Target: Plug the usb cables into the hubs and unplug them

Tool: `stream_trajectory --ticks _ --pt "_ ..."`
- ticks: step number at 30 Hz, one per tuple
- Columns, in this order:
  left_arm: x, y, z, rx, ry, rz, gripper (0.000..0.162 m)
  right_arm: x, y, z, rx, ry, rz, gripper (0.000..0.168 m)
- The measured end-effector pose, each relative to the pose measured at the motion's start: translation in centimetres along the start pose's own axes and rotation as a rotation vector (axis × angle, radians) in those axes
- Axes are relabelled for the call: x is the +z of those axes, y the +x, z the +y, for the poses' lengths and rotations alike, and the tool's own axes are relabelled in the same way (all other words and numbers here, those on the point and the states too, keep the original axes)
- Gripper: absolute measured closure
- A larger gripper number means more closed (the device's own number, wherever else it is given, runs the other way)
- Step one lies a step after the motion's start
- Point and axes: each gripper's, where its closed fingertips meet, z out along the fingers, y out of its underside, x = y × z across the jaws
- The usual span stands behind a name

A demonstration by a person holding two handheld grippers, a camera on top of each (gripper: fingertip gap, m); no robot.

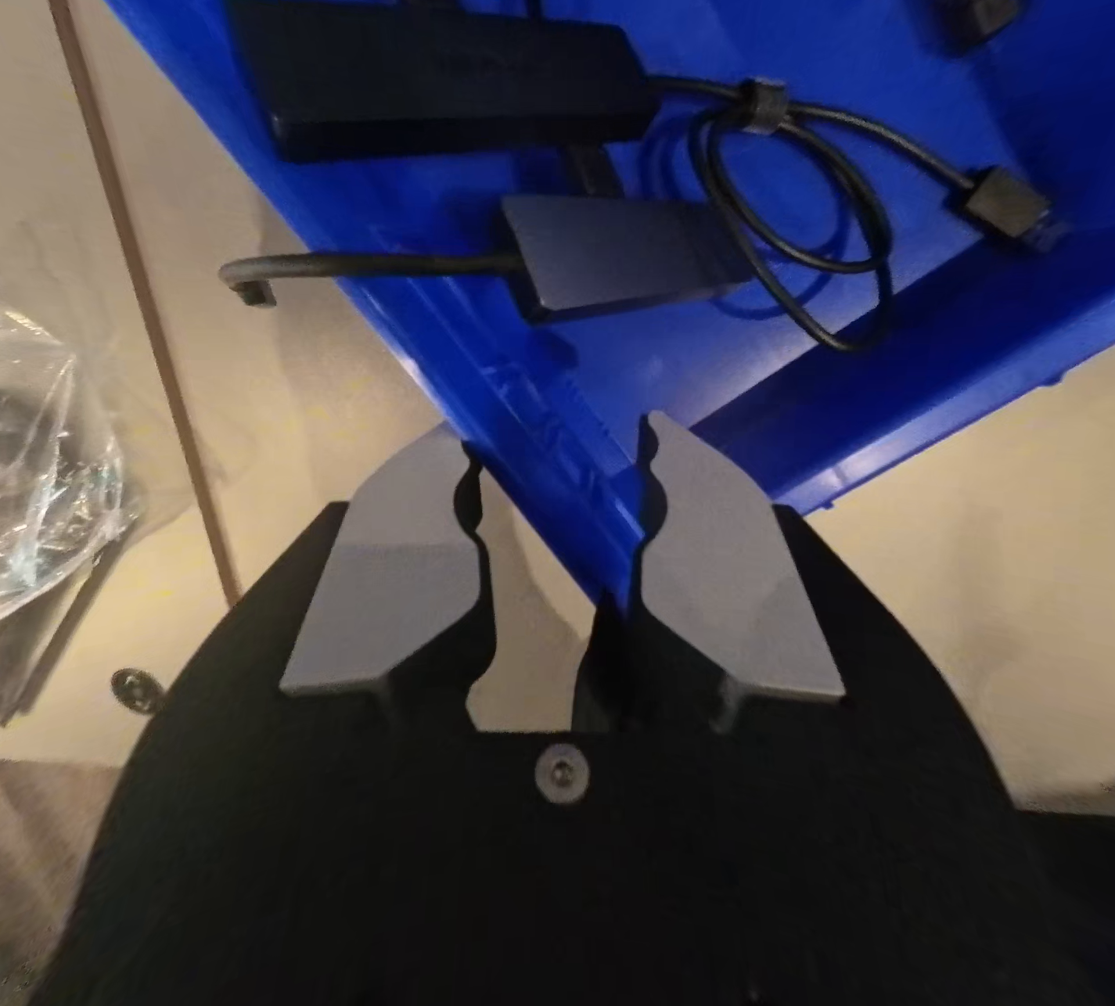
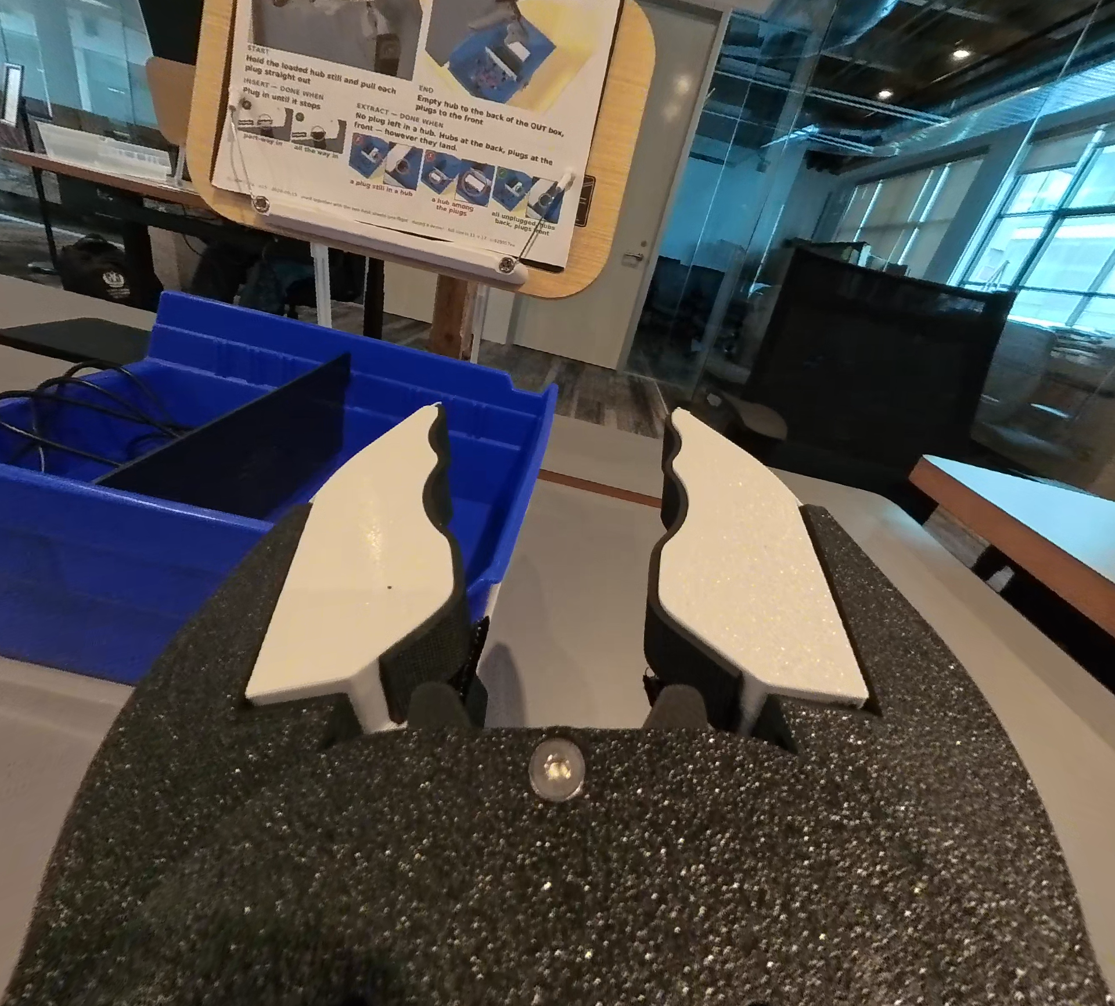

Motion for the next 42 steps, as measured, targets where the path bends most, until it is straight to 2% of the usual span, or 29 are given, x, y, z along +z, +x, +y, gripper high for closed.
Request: stream_trajectory --ticks 1,3,11,19,27,30,32,34,36,39,42 --pt "-0.1 -0.1 0.1 0.005 -0.017 -0.005 0.118 0.0 0.0 0.0 0.0 0.001 -0.001 0.1" --pt "-0.2 -1.2 0.1 0.063 -0.031 -0.059 0.139 0.0 -0.1 -0.1 -0.002 0.003 -0.004 0.101" --pt "0.0 -2.2 -0.5 0.123 -0.029 -0.056 0.14 0.0 -0.5 0.0 -0.015 0.003 -0.015 0.103" --pt "0.6 -5.3 -1.1 0.228 -0.031 0.0 0.142 0.0 -0.7 0.0 -0.022 0.005 -0.023 0.106" --pt "0.8 -5.6 -1.9 0.33 0.007 0.056 0.141 0.1 -1.0 0.0 -0.036 0.008 -0.031 0.107" --pt "0.6 -6.2 -2.2 0.344 0.046 -0.001 0.137 0.1 -1.0 0.0 -0.037 0.009 -0.03 0.108" --pt "-0.5 -6.5 -3.2 0.352 0.15 -0.099 0.134 0.2 -0.9 -0.1 -0.036 0.011 -0.028 0.108" --pt "-2.7 -6.1 -4.9 0.341 0.334 -0.193 0.131 0.2 -0.9 -0.1 -0.034 0.014 -0.027 0.108" --pt "-5.4 -4.1 -6.3 0.322 0.545 -0.244 0.12 0.1 -1.0 -0.1 -0.034 0.014 -0.029 0.107" --pt "-8.8 2.0 -7.6 0.351 0.826 -0.225 0.106 0.3 -1.1 0.0 -0.043 0.011 -0.032 0.108" --pt "-10.7 9.8 -8.6 0.442 1.059 -0.16 0.1 0.4 -1.3 0.1 -0.052 0.006 -0.037 0.108"
